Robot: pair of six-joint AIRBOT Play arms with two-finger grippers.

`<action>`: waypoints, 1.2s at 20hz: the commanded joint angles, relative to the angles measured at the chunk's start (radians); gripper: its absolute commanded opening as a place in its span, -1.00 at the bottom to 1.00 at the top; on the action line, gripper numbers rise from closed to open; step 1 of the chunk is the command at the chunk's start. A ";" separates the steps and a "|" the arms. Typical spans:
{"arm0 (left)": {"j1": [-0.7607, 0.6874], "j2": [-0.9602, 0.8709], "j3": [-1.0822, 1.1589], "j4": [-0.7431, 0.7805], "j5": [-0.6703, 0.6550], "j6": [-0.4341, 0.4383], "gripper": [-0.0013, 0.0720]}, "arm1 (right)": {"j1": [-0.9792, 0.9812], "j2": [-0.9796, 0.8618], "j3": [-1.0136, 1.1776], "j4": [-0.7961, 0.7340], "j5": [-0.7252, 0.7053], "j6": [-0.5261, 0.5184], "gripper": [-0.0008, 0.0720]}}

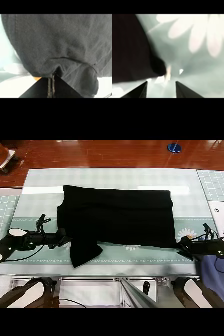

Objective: Fold the shirts.

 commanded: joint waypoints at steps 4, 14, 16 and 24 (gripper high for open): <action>0.000 -0.001 0.000 0.005 -0.003 0.000 -0.90 | 0.021 -0.137 0.016 0.215 -0.106 -0.077 0.14; 0.012 0.007 0.210 0.003 -0.132 0.018 -0.90 | 0.021 -0.186 0.296 0.298 0.061 -0.247 -0.91; 0.003 -0.003 0.322 0.002 -0.112 -0.015 -0.90 | 0.031 -0.194 0.390 0.296 0.058 -0.234 -0.91; -0.111 -0.433 0.906 0.004 -0.061 -0.184 -0.90 | 0.207 -0.511 0.733 0.297 -0.116 -0.121 -0.91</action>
